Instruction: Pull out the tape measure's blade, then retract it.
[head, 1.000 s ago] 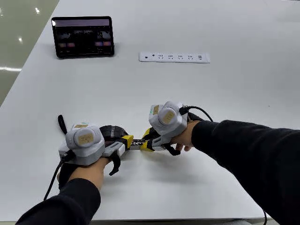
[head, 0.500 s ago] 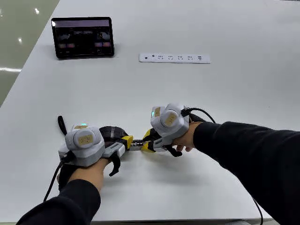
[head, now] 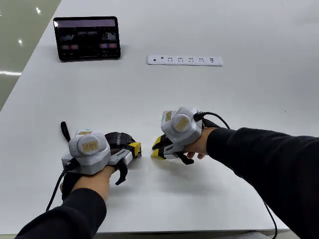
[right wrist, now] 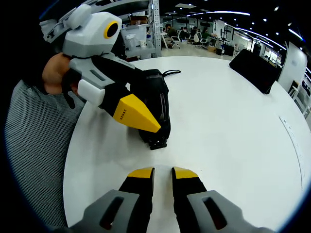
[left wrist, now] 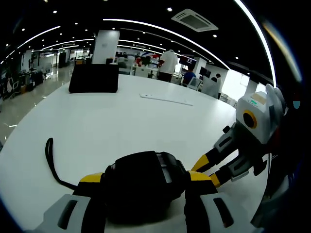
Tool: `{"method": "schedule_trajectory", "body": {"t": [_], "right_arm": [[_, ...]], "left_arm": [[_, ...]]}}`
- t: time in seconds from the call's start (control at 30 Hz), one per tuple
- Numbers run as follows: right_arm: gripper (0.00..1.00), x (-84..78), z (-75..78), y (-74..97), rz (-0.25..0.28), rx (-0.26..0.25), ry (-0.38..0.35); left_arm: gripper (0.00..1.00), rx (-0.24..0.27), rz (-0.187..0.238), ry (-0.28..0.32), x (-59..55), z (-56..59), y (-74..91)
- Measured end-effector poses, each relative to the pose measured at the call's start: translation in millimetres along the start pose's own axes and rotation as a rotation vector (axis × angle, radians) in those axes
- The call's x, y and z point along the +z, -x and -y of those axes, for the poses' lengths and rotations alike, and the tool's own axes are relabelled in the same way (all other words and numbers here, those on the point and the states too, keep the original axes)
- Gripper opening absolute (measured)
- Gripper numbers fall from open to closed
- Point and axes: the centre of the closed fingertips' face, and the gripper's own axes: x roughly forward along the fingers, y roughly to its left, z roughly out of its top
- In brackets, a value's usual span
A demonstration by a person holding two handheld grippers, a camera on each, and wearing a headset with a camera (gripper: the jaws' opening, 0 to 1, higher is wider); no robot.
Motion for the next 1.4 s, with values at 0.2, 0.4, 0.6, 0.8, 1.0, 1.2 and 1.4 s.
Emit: {"method": "schedule_trajectory", "body": {"t": [0.2,0.4,0.6,0.8,1.0,1.2,1.4], "right_arm": [[0.2,1.1,4.0,9.7,0.011,-0.019,-0.028],[0.28,4.1,7.6,27.6,0.058,-0.053,-0.055],[0.37,-2.7,8.4,52.0,0.109,-0.099,-0.097],[0.46,-18.0,1.3,81.0,0.144,-0.142,-0.124],[0.53,-42.6,-7.8,109.1,0.157,-0.186,-0.143],[0.58,-62.3,-9.6,129.3,0.173,-0.23,-0.189],[0.62,-71.3,-13.0,147.4,0.19,-0.271,-0.207]], "left_arm": [[0.63,-0.024,-0.034,-0.005,-1.5,1.2,1.3],[0.72,-0.067,-0.036,0.037,13.2,-1.7,9.4],[1.0,-0.257,-0.069,-0.101,15.2,8.5,23.5],[1.0,-0.367,-0.03,-0.197,19.1,7.1,43.5],[1.0,-0.389,-0.052,-0.286,13.6,-6.4,57.5],[1.0,-0.379,-0.074,-0.288,13.0,-21.8,64.6],[0.96,-0.359,-0.084,-0.297,13.6,-35.9,71.5]]}}
